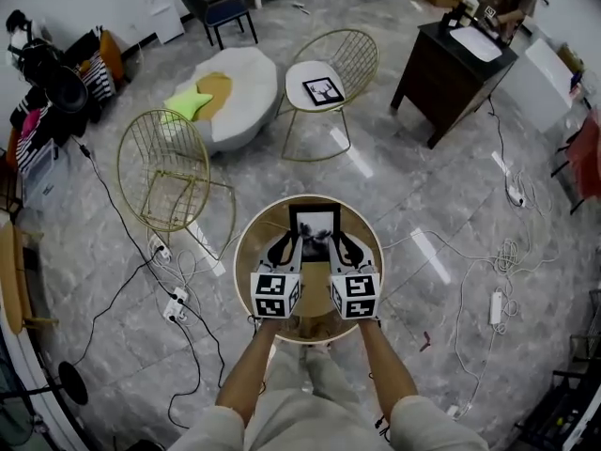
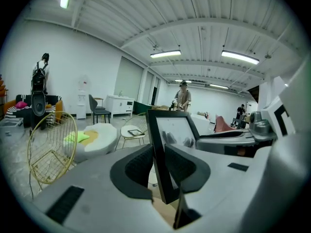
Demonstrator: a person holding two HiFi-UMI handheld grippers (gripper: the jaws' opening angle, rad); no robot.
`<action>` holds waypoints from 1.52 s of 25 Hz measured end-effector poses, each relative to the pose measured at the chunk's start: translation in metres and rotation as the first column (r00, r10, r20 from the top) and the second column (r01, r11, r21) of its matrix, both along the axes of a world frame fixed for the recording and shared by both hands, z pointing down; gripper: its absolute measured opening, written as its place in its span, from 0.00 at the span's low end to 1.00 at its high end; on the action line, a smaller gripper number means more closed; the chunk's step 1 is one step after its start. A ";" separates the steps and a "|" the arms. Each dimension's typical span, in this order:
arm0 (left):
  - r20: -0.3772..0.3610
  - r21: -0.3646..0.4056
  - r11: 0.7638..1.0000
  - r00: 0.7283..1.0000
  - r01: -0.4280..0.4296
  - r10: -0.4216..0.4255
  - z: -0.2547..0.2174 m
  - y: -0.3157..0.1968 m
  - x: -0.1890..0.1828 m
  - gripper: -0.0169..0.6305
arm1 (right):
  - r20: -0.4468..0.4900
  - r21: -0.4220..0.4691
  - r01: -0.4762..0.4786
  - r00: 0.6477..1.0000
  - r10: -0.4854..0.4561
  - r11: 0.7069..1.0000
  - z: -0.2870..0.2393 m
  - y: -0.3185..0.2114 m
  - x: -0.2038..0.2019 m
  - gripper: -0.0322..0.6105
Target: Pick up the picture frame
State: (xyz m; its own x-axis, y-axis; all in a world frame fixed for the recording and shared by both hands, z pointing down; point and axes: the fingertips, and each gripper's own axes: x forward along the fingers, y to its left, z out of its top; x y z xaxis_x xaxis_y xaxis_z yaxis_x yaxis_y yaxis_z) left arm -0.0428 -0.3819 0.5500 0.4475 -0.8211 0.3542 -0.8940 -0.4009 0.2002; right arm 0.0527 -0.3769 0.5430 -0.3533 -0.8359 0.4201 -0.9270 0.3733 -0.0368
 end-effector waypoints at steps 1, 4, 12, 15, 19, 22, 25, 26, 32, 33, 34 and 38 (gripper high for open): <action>0.000 0.016 1.000 1.000 0.002 -0.002 -0.009 -0.003 0.000 0.15 | -0.001 0.018 0.002 1.000 -0.002 1.000 -0.010 -0.003 0.000 0.17; 0.007 0.064 0.998 1.000 0.000 -0.001 -0.040 -0.011 0.003 0.15 | -0.004 0.066 0.006 1.000 -0.006 0.998 -0.041 -0.012 0.003 0.17; 0.021 0.167 0.986 1.000 0.003 -0.006 -0.104 -0.021 0.007 0.15 | -0.005 0.166 0.015 1.000 -0.014 0.986 -0.102 -0.022 0.007 0.17; 0.022 0.196 0.981 1.000 0.006 -0.011 -0.127 -0.019 0.008 0.15 | -0.004 0.196 0.019 1.000 -0.018 0.981 -0.124 -0.021 0.008 0.17; 0.014 0.235 0.972 1.000 0.017 -0.021 -0.156 -0.014 0.008 0.15 | -0.013 0.238 0.034 0.999 -0.032 0.971 -0.154 -0.016 0.008 0.17; 0.009 0.264 0.964 1.000 0.024 -0.027 -0.173 -0.008 0.009 0.15 | -0.022 0.272 0.045 0.999 -0.041 0.961 -0.173 -0.010 0.009 0.17; 0.018 0.284 0.959 1.000 0.019 -0.025 -0.187 0.000 0.011 0.15 | -0.017 0.291 0.042 0.999 -0.039 0.956 -0.185 -0.001 0.011 0.17; 0.020 0.289 0.957 0.999 0.018 -0.025 -0.191 0.004 0.012 0.15 | -0.015 0.297 0.041 0.999 -0.038 0.954 -0.189 0.003 0.012 0.17; 0.024 0.324 0.946 0.999 0.018 -0.027 -0.214 0.019 0.016 0.15 | -0.010 0.337 0.036 0.999 -0.035 0.941 -0.211 0.017 0.015 0.17; 0.025 0.326 0.945 0.999 0.015 -0.025 -0.216 0.021 0.016 0.15 | -0.007 0.339 0.032 0.999 -0.032 0.940 -0.213 0.020 0.016 0.17; 0.027 0.329 0.944 0.999 0.014 -0.024 -0.217 0.024 0.016 0.15 | -0.003 0.341 0.029 1.000 -0.030 0.940 -0.214 0.023 0.016 0.17; 0.032 0.343 0.939 0.999 0.011 -0.024 -0.223 0.034 0.017 0.15 | 0.009 0.350 0.020 1.000 -0.025 0.936 -0.217 0.033 0.017 0.17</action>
State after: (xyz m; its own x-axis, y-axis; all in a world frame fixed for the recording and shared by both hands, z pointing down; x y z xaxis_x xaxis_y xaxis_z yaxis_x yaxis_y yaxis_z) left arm -0.0254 -0.3476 0.3270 0.4242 -0.9032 0.0656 -0.9055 -0.4237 0.0216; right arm 0.0702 -0.3439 0.3255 -0.3769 -0.9211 0.0977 -0.9186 0.3853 0.0883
